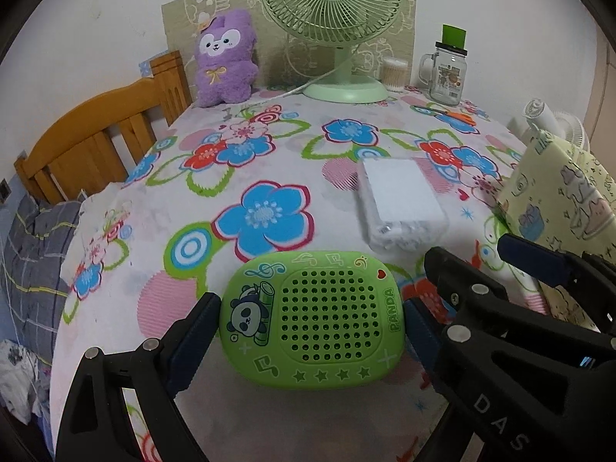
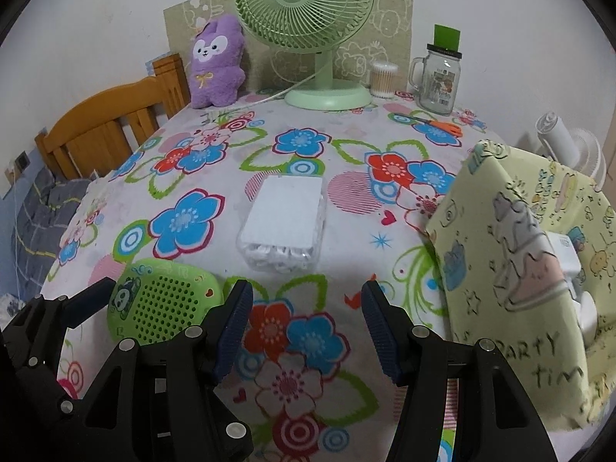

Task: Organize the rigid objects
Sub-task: 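Grasp the green panda speaker with the left gripper while the right grasps the white case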

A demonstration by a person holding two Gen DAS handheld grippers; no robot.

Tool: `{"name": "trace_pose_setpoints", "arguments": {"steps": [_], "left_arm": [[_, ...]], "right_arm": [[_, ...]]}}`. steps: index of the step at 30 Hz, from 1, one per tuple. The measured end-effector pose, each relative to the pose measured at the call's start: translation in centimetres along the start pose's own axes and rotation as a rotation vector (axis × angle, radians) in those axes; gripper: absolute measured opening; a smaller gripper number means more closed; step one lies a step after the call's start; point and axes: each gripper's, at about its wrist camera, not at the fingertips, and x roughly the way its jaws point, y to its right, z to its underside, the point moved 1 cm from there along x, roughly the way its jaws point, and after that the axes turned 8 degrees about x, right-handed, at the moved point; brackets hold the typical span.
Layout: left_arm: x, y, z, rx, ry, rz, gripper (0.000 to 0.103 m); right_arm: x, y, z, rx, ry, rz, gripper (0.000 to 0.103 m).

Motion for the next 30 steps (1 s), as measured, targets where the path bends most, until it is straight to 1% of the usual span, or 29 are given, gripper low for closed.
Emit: {"name": "trace_pose_setpoints", "arguments": {"steps": [3, 5, 6, 14, 19, 21, 25, 30], "left_arm": [[0.5, -0.5, -0.6, -0.007, -0.004, 0.005, 0.095], [0.8, -0.7, -0.9, -0.005, -0.004, 0.006, 0.095], [1.0, -0.9, -1.1, -0.008, -0.006, 0.005, 0.095], [2.1, -1.6, -2.3, 0.014, -0.011, -0.003, 0.095], [3.0, -2.4, -2.8, 0.011, -0.022, -0.001, 0.095], [3.4, -2.7, -3.1, 0.016, -0.026, -0.01, 0.095], [4.3, -3.2, -3.6, 0.012, -0.043, -0.001, 0.095], [5.4, -3.4, -3.9, 0.018, -0.062, -0.005, 0.095]], "right_arm": [[0.5, -0.2, -0.6, 0.007, -0.006, 0.001, 0.064], [0.8, -0.3, -0.9, 0.008, -0.003, 0.015, 0.069], [1.0, -0.4, -1.2, 0.01, -0.002, 0.016, 0.07], [2.5, -0.7, -2.6, 0.018, -0.015, 0.008, 0.071], [3.5, -1.4, -3.3, 0.007, -0.02, 0.007, 0.071], [3.8, -1.5, -3.5, 0.007, -0.012, 0.02, 0.078], [5.3, -1.5, -4.2, 0.034, -0.049, 0.017, 0.08], [6.9, -1.7, -4.5, 0.046, -0.074, 0.046, 0.08]]}}
